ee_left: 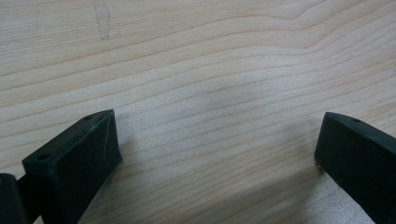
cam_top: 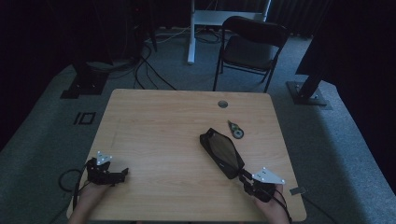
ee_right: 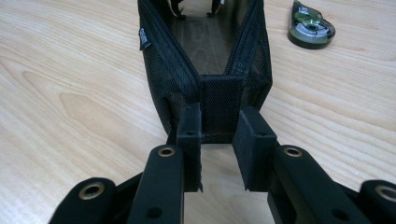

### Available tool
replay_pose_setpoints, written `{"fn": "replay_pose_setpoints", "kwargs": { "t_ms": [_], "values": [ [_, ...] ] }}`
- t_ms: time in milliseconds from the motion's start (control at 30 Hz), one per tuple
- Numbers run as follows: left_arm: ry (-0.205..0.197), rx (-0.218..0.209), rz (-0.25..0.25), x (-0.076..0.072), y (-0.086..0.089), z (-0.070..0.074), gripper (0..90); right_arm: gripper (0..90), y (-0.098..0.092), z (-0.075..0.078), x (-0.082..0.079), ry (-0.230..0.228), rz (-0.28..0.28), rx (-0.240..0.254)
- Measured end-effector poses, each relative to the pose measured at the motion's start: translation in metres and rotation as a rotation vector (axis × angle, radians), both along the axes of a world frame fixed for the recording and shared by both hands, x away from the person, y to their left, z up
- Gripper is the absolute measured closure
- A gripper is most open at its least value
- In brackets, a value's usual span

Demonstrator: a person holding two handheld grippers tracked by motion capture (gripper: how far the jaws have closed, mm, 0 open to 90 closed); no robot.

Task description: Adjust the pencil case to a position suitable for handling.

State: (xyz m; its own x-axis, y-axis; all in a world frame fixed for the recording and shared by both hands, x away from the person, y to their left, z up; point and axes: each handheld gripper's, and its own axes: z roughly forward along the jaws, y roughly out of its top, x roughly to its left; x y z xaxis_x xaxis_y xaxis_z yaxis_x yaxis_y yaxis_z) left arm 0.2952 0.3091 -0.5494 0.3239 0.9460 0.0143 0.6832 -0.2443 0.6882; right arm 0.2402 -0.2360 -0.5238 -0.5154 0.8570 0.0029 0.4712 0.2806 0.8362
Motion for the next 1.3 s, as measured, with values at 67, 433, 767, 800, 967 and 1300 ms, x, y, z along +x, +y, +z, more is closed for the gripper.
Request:
{"fn": "replay_pose_setpoints", "kwargs": {
  "t_ms": [67, 433, 767, 800, 967, 1300],
  "values": [
    [0.000, 0.000, 0.000, 0.000, 0.000, 0.000, 0.2, 73.0, 0.000, 0.002, -0.006, -0.003, 0.000, -0.007],
    [0.000, 0.000, 0.000, 0.000, 0.000, 0.000, 0.2, 55.0, 0.001, 0.005, -0.008, 0.006, 0.009, 0.017],
    [0.000, 0.000, 0.000, 0.000, 0.000, 0.000, 0.2, 43.3, -0.003, 0.024, -0.001, -0.035, 0.005, 0.052],
    [0.000, 0.000, 0.000, 0.000, 0.000, 0.000, 0.1, 41.3, -0.004, 0.026, 0.001, -0.035, 0.002, 0.061],
    [0.000, 0.000, 0.000, 0.000, 0.000, 0.000, 0.2, 41.0, -0.008, 0.032, 0.011, -0.038, -0.016, 0.090],
    [0.000, 0.001, 0.000, 0.000, 0.000, 0.000, 0.2, 35.9, -0.008, 0.051, 0.043, -0.067, -0.018, 0.121]
  ]
}}
